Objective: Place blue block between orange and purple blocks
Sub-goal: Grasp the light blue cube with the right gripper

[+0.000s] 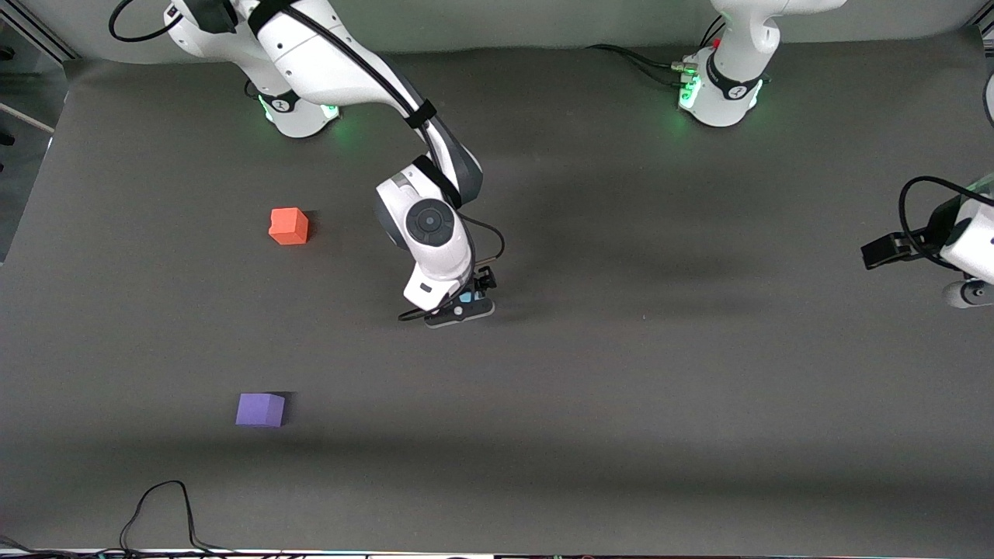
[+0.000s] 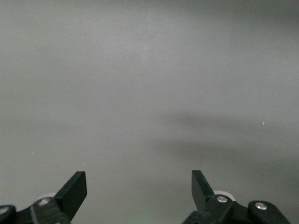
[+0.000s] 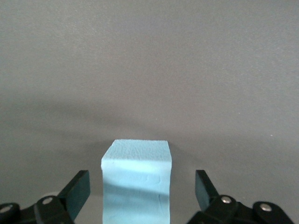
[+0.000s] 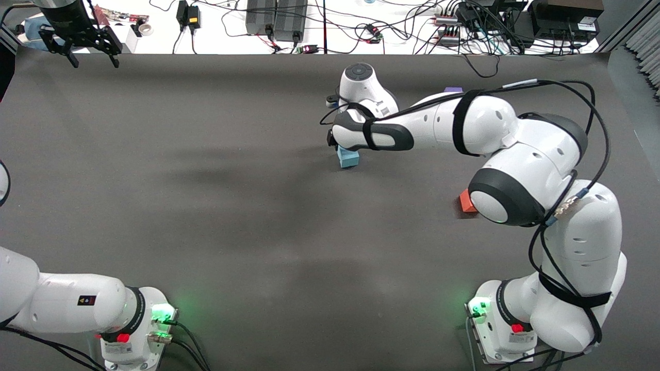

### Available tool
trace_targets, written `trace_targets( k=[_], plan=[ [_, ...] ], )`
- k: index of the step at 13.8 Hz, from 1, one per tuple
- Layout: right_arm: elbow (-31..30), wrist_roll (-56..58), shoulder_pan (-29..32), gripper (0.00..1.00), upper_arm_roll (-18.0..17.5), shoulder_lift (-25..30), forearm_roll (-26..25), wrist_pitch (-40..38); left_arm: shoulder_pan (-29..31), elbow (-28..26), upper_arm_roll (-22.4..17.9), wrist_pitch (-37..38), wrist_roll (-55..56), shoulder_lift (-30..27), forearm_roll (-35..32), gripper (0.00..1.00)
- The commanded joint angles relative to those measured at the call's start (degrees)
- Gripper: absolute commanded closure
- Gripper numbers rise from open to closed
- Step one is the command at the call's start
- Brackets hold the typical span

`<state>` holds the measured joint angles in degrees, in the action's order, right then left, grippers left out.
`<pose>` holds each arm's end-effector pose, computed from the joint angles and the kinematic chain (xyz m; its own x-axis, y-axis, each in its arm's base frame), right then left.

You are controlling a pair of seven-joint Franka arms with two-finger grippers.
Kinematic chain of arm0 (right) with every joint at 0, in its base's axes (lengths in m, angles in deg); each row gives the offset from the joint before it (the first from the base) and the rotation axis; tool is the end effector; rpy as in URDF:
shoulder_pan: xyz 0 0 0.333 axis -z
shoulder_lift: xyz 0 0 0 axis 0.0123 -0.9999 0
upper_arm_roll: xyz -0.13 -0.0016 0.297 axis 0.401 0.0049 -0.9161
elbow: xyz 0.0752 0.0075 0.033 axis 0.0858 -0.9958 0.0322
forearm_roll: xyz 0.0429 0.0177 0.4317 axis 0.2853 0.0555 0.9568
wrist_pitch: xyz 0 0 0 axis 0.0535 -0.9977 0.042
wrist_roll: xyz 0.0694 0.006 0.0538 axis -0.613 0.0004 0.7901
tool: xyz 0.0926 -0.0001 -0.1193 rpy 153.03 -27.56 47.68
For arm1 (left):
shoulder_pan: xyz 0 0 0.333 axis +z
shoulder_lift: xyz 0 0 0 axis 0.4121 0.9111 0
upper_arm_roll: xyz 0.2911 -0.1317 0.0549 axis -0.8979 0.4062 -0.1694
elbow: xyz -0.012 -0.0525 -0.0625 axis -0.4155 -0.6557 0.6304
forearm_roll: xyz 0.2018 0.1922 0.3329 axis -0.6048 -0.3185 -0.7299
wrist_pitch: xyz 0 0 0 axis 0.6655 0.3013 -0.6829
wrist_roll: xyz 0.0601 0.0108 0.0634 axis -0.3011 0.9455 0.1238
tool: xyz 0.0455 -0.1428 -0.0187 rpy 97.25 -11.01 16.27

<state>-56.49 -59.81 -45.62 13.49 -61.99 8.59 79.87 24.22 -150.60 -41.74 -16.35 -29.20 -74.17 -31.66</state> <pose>0.5586 0.4412 0.1441 0.9785 0.2061 0.0007 0.2061 -0.9784 0.0143 0.6244 0.0356 0.5029 0.9886 0.1315 -0.0733 0.1219 -0.9849 -0.1229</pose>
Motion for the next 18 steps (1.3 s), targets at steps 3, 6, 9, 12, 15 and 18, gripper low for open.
trace_targets(
  k=[3, 6, 9, 12, 15, 18],
  plan=[
    [-0.6, -0.5, -0.3, 0.07, 0.1, -1.6, 4.7, 2.9, 0.4, -0.7, 0.0, 1.7, -3.2, -4.0, 1.6, 0.0],
    [-0.8, 0.3, -0.3, 0.54, 0.1, -1.6, 4.6, 3.2, -1.5, -2.9, -0.1, 2.0, -3.7, -7.3, 1.7, 0.0],
    [-1.0, 0.3, 0.0, 0.65, 0.1, -1.6, 4.7, 3.0, -1.9, -2.7, 0.6, 1.7, -2.9, -6.7, 1.8, 0.0],
    [-1.6, 0.3, 1.7, 0.65, 0.3, 2.7, 4.8, -2.1, -1.6, -2.5, 0.4, 2.0, -3.7, -6.8, 2.2, 0.0],
    [-1.6, 2.4, 5.1, 0.65, 4.5, 11.2, 4.8, -13.7, -1.2, -0.6, -0.1, 4.2, -2.8, -5.4, 6.9, 0.0],
    [-4.4, 13.0, 5.4, 0.65, 14.6, 17.0, 4.8, -20.2, -2.1, -0.1, 0.6, 4.7, 0.1, -5.5, 3.2, 0.0]
  ],
)
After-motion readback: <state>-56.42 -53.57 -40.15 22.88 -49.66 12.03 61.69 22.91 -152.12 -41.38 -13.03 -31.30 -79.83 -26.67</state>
